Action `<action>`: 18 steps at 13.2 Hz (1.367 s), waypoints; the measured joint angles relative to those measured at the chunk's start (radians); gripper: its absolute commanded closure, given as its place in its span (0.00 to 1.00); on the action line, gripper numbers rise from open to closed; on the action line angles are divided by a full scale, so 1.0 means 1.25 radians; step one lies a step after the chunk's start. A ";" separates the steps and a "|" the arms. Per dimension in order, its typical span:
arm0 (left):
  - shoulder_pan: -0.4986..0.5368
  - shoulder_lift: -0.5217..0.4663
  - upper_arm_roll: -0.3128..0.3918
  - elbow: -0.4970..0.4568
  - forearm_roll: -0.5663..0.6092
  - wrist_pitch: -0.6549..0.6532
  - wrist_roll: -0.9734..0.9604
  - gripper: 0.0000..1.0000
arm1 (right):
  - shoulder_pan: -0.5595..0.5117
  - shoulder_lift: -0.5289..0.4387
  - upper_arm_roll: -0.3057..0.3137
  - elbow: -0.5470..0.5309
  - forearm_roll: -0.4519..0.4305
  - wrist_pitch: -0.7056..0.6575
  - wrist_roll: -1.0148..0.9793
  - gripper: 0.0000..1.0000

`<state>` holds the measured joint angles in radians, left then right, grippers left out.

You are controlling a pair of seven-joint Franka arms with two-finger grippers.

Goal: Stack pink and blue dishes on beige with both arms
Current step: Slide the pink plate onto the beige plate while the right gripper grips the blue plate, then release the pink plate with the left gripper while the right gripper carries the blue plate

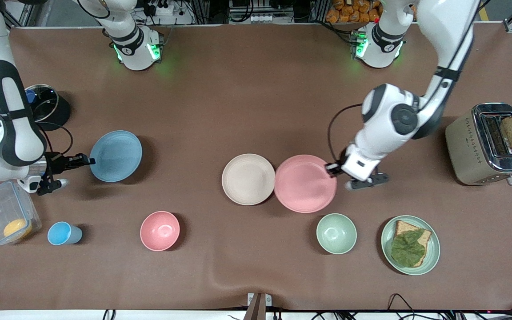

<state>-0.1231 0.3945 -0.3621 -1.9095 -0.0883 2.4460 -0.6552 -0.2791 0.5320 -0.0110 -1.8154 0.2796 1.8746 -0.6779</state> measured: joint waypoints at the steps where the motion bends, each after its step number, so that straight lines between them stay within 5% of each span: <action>1: -0.038 0.022 0.001 0.027 0.000 0.000 -0.052 1.00 | 0.000 0.000 0.000 0.007 0.000 -0.006 0.000 1.00; 4: -0.127 0.096 0.003 0.101 0.000 0.000 -0.176 1.00 | 0.000 0.001 0.000 0.022 0.000 -0.019 0.002 1.00; 11: -0.199 0.198 0.028 0.124 0.021 0.009 -0.245 1.00 | 0.028 0.001 0.007 0.072 0.000 -0.083 0.100 1.00; 18: -0.229 0.230 0.040 0.143 0.038 0.035 -0.266 1.00 | 0.178 0.001 0.015 0.129 0.004 -0.144 0.352 1.00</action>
<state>-0.4088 0.6817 -0.3123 -1.7304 -0.0410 2.4895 -0.9882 -0.0563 0.5330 0.0072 -1.6547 0.2852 1.6941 -0.2385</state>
